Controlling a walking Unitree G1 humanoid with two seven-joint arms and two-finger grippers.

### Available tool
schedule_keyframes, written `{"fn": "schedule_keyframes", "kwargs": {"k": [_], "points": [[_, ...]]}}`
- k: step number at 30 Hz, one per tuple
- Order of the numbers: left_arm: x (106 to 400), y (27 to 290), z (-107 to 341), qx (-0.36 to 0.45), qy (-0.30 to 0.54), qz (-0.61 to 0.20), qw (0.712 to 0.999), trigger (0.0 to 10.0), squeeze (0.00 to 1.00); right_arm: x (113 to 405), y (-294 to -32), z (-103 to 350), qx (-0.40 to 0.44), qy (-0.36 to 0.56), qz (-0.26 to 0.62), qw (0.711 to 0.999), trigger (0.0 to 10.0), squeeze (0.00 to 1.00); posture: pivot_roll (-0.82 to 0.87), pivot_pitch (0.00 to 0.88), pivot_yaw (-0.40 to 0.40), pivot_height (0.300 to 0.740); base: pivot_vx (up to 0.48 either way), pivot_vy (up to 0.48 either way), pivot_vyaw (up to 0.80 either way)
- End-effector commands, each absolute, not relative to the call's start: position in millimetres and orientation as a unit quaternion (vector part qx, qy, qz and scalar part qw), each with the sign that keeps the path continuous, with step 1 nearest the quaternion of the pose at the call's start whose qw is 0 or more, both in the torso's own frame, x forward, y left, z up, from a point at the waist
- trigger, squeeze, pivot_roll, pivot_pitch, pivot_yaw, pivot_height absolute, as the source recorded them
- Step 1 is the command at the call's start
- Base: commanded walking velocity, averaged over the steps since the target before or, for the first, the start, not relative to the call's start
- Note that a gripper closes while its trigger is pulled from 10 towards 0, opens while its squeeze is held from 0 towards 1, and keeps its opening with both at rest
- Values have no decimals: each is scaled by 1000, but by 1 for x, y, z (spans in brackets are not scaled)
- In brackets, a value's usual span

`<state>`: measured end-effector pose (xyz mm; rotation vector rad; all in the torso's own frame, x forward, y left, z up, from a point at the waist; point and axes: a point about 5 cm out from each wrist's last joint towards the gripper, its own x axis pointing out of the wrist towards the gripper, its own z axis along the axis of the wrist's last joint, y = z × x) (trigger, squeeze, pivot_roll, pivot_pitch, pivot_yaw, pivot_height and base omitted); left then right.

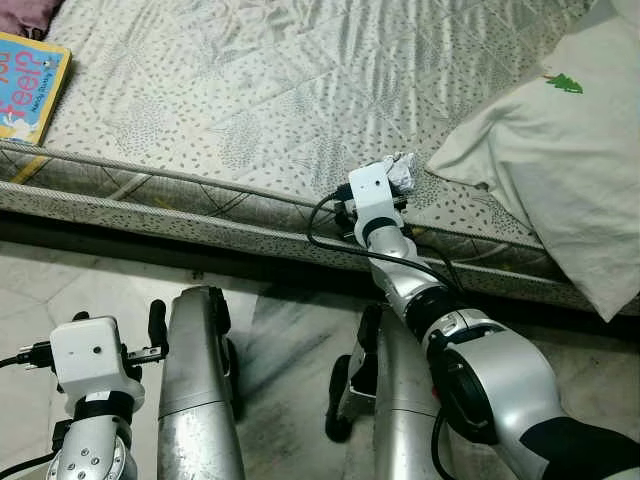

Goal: Clean up the room

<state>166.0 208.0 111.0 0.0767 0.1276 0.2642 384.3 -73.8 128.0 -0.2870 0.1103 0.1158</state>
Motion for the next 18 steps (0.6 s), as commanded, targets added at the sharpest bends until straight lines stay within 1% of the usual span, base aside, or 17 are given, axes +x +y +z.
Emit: {"fn": "schedule_keyframes", "kwargs": {"k": [1, 2, 3, 8, 9, 10, 11, 12, 13, 18], "points": [[161, 208, 107, 38, 79, 135, 987, 10000, 0, 381, -76, 118, -141, 80, 49, 986, 1922, 0, 246, 397, -139, 547, 0, 0, 0], [162, 208, 107, 38, 79, 135, 987, 10000, 0, 382, -76, 119, -140, 78, 48, 986, 3255, 0, 247, 396, -138, 547, 0, 0, 0], [162, 208, 107, 39, 78, 135, 987, 10000, 0, 382, -75, 121, -139, 75, 45, 986, 3490, 0, 246, 394, -139, 547, 0, 0, 0], [163, 208, 107, 40, 77, 136, 987, 10000, 0, 383, -74, 123, -138, 74, 37, 987, 3490, 0, 247, 392, -141, 547, 0, 0, 0], [164, 208, 107, 40, 77, 136, 987, 10000, 0, 383, -73, 123, -136, 76, 35, 987, 3255, 0, 248, 393, -142, 547, 0, 0, 0], [164, 208, 107, 40, 77, 136, 987, 10000, 0, 383, -73, 123, -135, 76, 35, 987, 3255, 0, 248, 393, -142, 547, 0, 0, 0], [164, 208, 107, 40, 76, 136, 987, 10000, 0, 383, -72, 124, -133, 75, 34, 988, 2588, 0, 249, 393, -142, 547, 0, 0, 0], [164, 208, 107, 40, 76, 137, 987, 10000, 0, 383, -71, 124, -133, 75, 34, 988, 1686, 0, 250, 393, -141, 547, 0, 0, 0], [164, 208, 107, 40, 76, 137, 987, 10000, 0, 383, -70, 124, -127, 75, 33, 989, 0, 0, 251, 393, -142, 547, 0, 0, 0], [165, 208, 108, 41, 74, 138, 987, 10000, 0, 383, -70, 125, -125, 74, 32, 989, 0, 0, 251, 390, -141, 547, 0, 0, 0]]}}
